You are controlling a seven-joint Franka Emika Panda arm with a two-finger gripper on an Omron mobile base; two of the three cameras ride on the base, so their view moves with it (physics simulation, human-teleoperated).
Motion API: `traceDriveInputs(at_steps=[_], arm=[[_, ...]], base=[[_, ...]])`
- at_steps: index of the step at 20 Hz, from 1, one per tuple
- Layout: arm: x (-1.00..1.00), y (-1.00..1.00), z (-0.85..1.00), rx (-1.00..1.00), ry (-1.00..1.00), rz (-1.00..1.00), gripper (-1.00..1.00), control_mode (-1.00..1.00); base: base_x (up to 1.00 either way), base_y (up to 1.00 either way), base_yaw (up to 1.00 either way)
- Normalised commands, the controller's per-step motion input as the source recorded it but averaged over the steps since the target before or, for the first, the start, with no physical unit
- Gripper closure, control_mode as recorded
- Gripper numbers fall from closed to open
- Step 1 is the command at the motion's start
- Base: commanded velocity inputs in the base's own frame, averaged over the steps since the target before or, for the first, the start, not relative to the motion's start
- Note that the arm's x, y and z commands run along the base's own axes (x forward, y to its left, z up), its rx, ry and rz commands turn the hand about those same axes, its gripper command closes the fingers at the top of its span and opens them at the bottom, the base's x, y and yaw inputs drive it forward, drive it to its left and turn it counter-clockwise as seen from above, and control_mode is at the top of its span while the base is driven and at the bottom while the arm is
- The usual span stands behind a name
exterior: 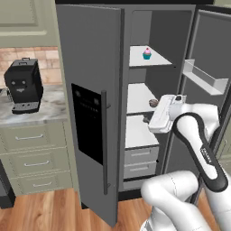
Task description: Take the cupcakes from the fridge and place them on the empty tray on the dining counter.
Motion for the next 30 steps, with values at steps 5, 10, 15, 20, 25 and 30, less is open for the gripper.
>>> traceDriveInputs(at_steps=[5, 10, 15, 20, 25, 30], arm=[[-0.03, 0.07, 0.00, -0.37, -0.21, 0.00, -1.00, -1.00], [0.08, 0.02, 0.00, -0.33, -0.30, 0.01, -1.00, -1.00], [0.32, 0.00, -0.06, -0.23, -0.27, 0.05, -1.00, -1.00], [0.53, 0.00, 0.00, -0.12, -0.11, 0.15, -1.00, -1.00], [0.48, 0.00, 0.00, -0.02, 0.02, 0.21, -1.00, -1.00], [0.63, 0.04, -0.12, 0.00, 0.03, 0.18, -1.00, -1.00]], base=[[0.00, 0.00, 0.00], [0.00, 0.00, 0.00], [0.00, 0.00, 0.00], [0.00, 0.00, 0.00], [0.00, 0.00, 0.00], [0.00, 0.00, 0.00]])
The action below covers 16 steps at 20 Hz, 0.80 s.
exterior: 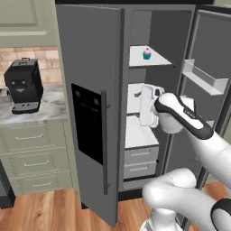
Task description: Take the cupcakes from the fridge and place them on the empty tray on the dining counter.
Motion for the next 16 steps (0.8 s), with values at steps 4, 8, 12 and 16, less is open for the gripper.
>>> traceDriveInputs(at_steps=[4, 8, 12, 16], arm=[[0.66, 0.09, -0.09, 0.00, -0.02, 0.04, -1.00, -1.00], [0.62, 0.20, -0.30, 0.00, -0.01, 0.00, -1.00, -1.00], [0.70, 0.39, -0.36, 0.00, 0.00, 0.00, -1.00, -1.00], [0.68, 0.20, -0.17, 0.00, 0.00, 0.01, -1.00, -1.00]], base=[[0.00, 0.00, 0.00], [0.00, 0.00, 0.00], [0.00, 0.00, 0.00], [0.00, 0.00, 0.00]])
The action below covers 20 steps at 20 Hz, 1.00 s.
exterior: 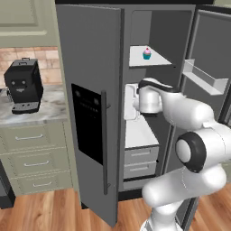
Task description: Take the cupcakes from the fridge and place them on the empty tray on the dining counter.
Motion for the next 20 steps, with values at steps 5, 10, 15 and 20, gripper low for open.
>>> traceDriveInputs(at_steps=[5, 10, 15, 20], arm=[[0.66, 0.00, -0.18, 0.00, 0.00, 0.03, -1.00, -1.00], [0.13, 0.09, -0.15, -0.03, 0.00, 0.09, -1.00, -1.00], [-0.53, 0.52, -0.18, -0.04, 0.00, 0.17, -1.00, -1.00], [-0.92, 0.88, -0.18, -0.02, -0.05, 0.21, -1.00, -1.00]], base=[[0.00, 0.00, 0.00], [0.00, 0.00, 0.00], [0.00, 0.00, 0.00], [0.00, 0.00, 0.00]])
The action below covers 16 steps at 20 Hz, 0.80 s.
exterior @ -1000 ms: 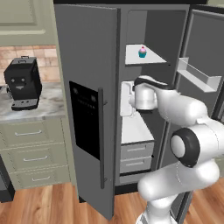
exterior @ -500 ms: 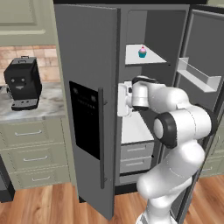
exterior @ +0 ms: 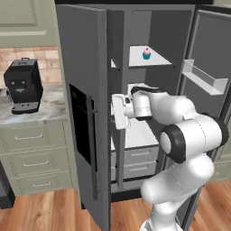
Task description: Take the cupcakes from the fridge and place them on the empty tray on the dining counter.
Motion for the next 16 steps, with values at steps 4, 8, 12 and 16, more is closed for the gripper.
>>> traceDriveInputs(at_steps=[4, 8, 12, 16], arm=[[-0.96, 1.00, -0.26, 0.00, -0.13, 0.19, -1.00, -1.00], [-0.70, 1.00, -0.29, 0.00, -0.10, 0.12, -1.00, -1.00], [-0.29, 1.00, -0.23, 0.00, -0.05, 0.05, -1.00, -1.00], [0.12, 1.00, -0.02, 0.00, -0.02, -0.01, -1.00, -1.00]], base=[[0.00, 0.00, 0.00], [0.00, 0.00, 0.00], [0.00, 0.00, 0.00], [0.00, 0.00, 0.00]])
